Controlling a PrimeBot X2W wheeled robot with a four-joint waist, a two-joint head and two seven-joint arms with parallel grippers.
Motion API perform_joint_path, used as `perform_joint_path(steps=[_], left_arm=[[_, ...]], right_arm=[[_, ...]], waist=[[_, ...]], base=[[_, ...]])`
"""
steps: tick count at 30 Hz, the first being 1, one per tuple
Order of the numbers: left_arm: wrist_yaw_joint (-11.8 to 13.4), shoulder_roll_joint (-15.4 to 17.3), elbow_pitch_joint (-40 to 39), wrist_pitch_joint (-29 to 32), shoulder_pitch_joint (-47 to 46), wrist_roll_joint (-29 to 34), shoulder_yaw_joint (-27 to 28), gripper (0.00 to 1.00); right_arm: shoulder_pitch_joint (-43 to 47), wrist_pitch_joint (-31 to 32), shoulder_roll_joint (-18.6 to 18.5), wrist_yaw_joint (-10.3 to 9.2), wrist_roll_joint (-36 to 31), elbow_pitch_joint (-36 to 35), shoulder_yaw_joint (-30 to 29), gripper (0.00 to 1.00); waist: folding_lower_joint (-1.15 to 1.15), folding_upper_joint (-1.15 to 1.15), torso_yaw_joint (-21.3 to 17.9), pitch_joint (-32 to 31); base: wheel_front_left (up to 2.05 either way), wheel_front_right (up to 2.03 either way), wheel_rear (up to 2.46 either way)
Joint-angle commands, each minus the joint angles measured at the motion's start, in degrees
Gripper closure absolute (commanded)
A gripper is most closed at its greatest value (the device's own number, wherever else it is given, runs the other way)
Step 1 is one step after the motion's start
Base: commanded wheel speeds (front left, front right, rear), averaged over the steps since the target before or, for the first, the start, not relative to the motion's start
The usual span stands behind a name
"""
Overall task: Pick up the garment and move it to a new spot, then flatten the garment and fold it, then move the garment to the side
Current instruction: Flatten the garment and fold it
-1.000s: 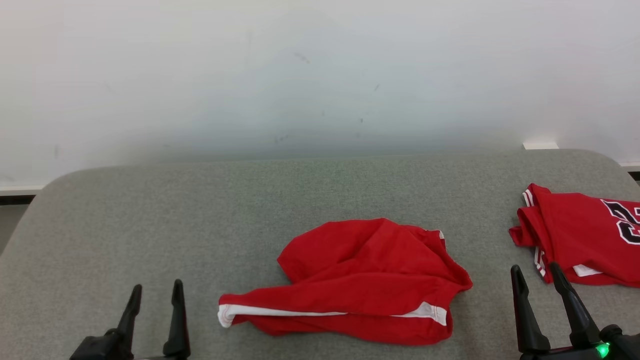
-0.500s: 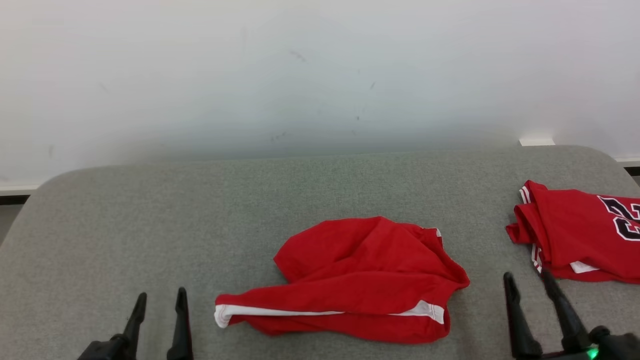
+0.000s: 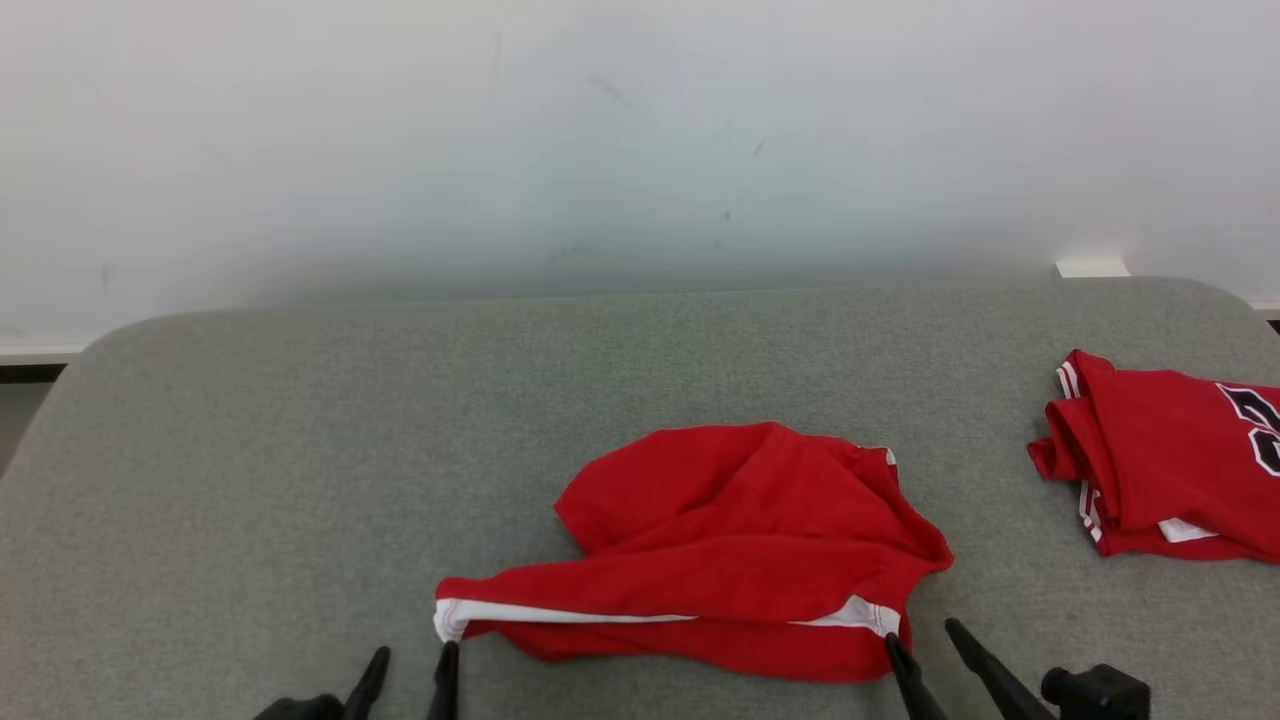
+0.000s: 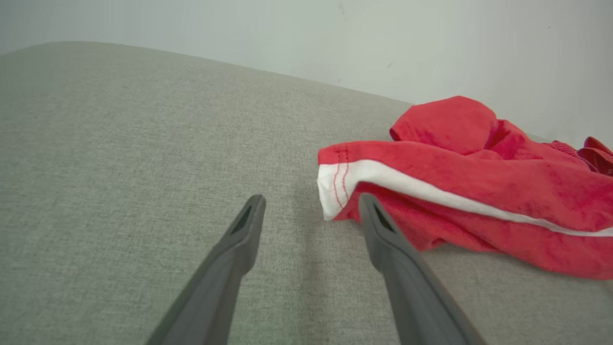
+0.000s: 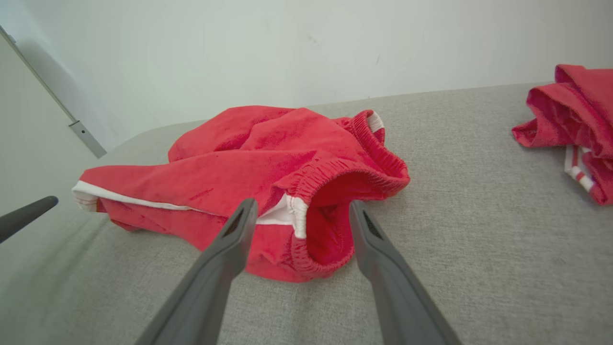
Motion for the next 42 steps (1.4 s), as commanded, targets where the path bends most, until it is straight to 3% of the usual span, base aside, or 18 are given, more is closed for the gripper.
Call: perform_joint_path(steps=[1,13,14,15,16,17,18,19,26,31,39,42], left_arm=[[-0.44,0.25,2.04,0.24,-1.61,-0.84,-0.81,0.00],[-1.12,0.93,11.36,0.19,-10.75,-6.24,-6.51,0.00],[-1.12,1.10,11.62,0.09,-11.36,-6.45,-7.08,0.16],[-1.03,1.35,11.78,-0.03,-11.84,-6.66,-7.58,0.39],[-1.03,1.62,11.81,-0.05,-12.27,-7.08,-7.98,0.73],[-1.03,1.62,11.81,-0.05,-12.27,-7.08,-7.98,0.73],[-1.04,1.91,11.73,-0.11,-12.56,-7.49,-8.21,1.00],[-1.04,2.27,11.65,-0.34,-12.64,-8.07,-8.77,1.00],[-1.05,3.65,9.46,-0.51,-11.16,-8.60,-9.08,1.00],[-1.06,4.89,5.55,-0.48,-12.25,-7.78,-9.57,1.00],[-1.05,10.35,0.79,5.32,-22.46,-9.92,-9.13,1.00],[-1.05,12.43,-0.25,9.47,-29.23,-10.29,-10.26,1.00]], right_arm=[[-1.83,0.41,-0.53,-0.12,1.38,1.64,1.79,0.00],[-9.00,-1.94,-0.57,-0.12,5.70,7.95,8.45,0.00],[-9.46,-2.13,-0.60,-0.12,5.98,8.20,8.87,0.13],[-9.92,-2.50,-0.65,-0.12,6.26,8.39,9.19,0.31],[-10.26,-2.70,-0.69,-0.13,6.46,8.63,9.44,0.59],[-10.26,-2.70,-0.69,-0.13,6.46,8.63,9.44,0.59],[-10.61,-2.93,-0.67,-0.13,6.77,8.80,9.81,0.77],[-11.17,-3.34,-0.55,-0.13,7.36,8.63,10.45,1.00],[-10.24,-4.04,-2.31,-0.12,10.14,6.18,12.03,1.00],[-10.71,-4.02,-6.33,-0.12,15.38,0.41,13.14,1.00],[-21.23,0.76,-14.81,-0.13,27.69,-8.13,14.08,1.00],[-28.22,3.61,-15.89,-0.13,32.97,-9.57,14.09,1.00]], waist=[[0.00,0.00,0.22,0.28],[0.00,0.00,1.18,3.60],[0.00,0.00,1.16,3.82],[0.00,0.00,1.14,3.99],[0.00,0.00,1.11,4.12],[0.00,0.00,1.11,4.12],[0.00,0.00,1.04,4.23],[0.00,0.00,0.91,4.27],[0.00,0.00,1.20,2.94],[0.00,0.00,1.43,2.02],[0.00,0.00,0.41,5.42],[0.00,0.00,0.03,9.66]], base=[[0.00,0.00,0.00],[0.00,0.00,0.00],[0.00,0.00,0.00],[0.00,0.00,0.00],[0.00,0.00,0.00],[0.00,0.00,0.00],[0.00,0.00,0.00],[0.00,0.00,0.00],[0.00,0.00,0.00],[0.00,0.00,0.00],[0.00,0.00,0.00],[0.00,0.00,0.00]])
